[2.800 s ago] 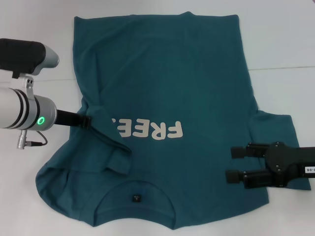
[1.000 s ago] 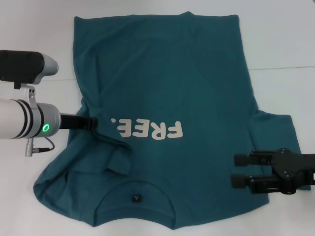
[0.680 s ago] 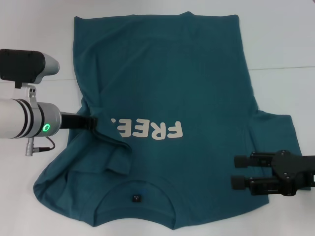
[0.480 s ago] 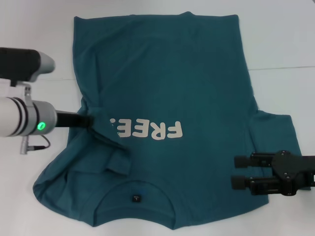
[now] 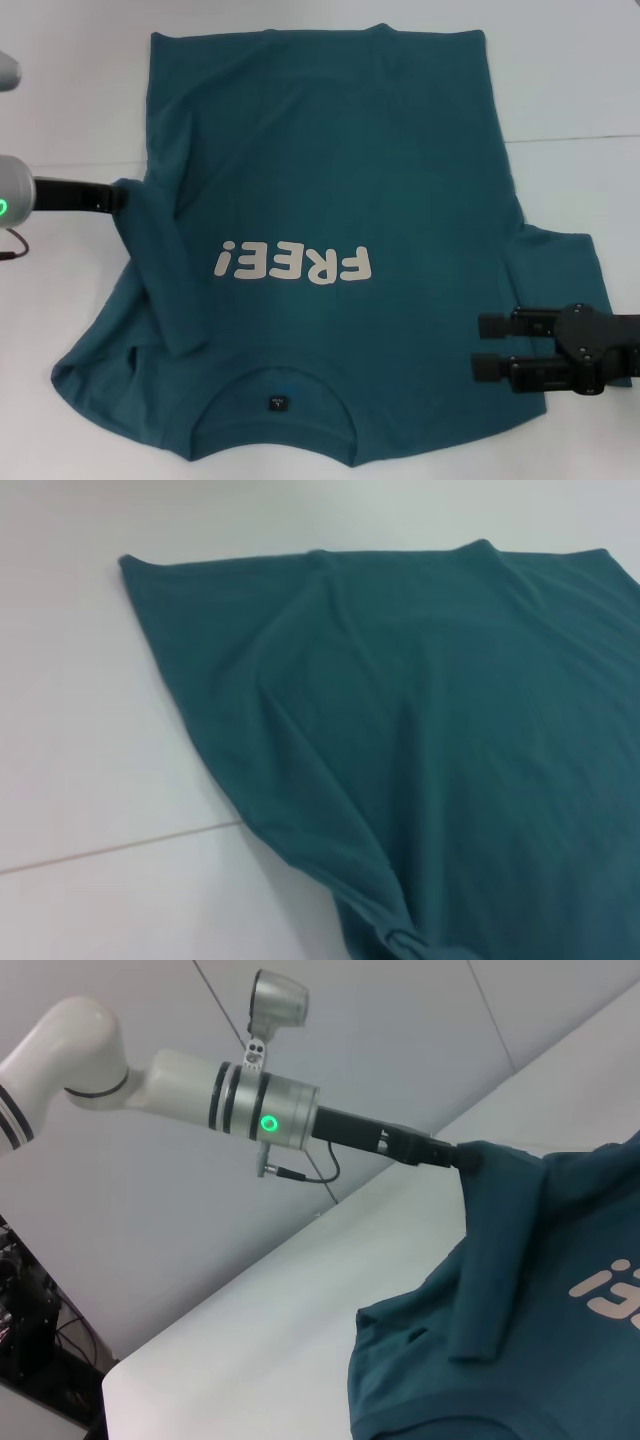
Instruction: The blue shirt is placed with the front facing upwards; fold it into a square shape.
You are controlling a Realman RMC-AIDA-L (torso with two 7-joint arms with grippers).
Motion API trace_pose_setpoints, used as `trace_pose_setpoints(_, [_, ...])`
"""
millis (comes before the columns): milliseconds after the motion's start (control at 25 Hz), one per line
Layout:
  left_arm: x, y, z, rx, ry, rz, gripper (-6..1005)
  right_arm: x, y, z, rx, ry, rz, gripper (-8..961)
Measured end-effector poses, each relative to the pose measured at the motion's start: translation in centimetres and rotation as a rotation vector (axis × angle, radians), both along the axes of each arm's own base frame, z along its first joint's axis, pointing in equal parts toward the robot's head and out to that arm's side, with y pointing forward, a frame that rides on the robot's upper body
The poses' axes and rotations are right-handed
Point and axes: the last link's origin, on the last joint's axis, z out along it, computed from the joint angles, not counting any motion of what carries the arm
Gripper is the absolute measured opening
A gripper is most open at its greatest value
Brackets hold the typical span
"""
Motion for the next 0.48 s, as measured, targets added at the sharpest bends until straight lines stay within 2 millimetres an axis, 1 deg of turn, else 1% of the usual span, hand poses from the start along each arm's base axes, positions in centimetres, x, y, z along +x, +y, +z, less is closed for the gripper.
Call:
trace_pose_setpoints(320, [-0.4, 0.6, 1.4, 0.022, 0.004, 0.009, 35, -0.1, 0.1, -0.1, -0.007, 0.004, -0.006, 827])
trace_pose_setpoints(400, [-0.2, 0.6, 1.3, 0.018, -0.001, 0.005, 34, -0.1, 0.1, -0.1, -0.009, 0.005, -0.009, 827])
trace_pose_setpoints(480, [0.3, 0.7, 0.7, 0.004, -0.005, -0.004, 34, -0.1, 0.1, -0.1, -0.011, 0.005, -0.008, 828])
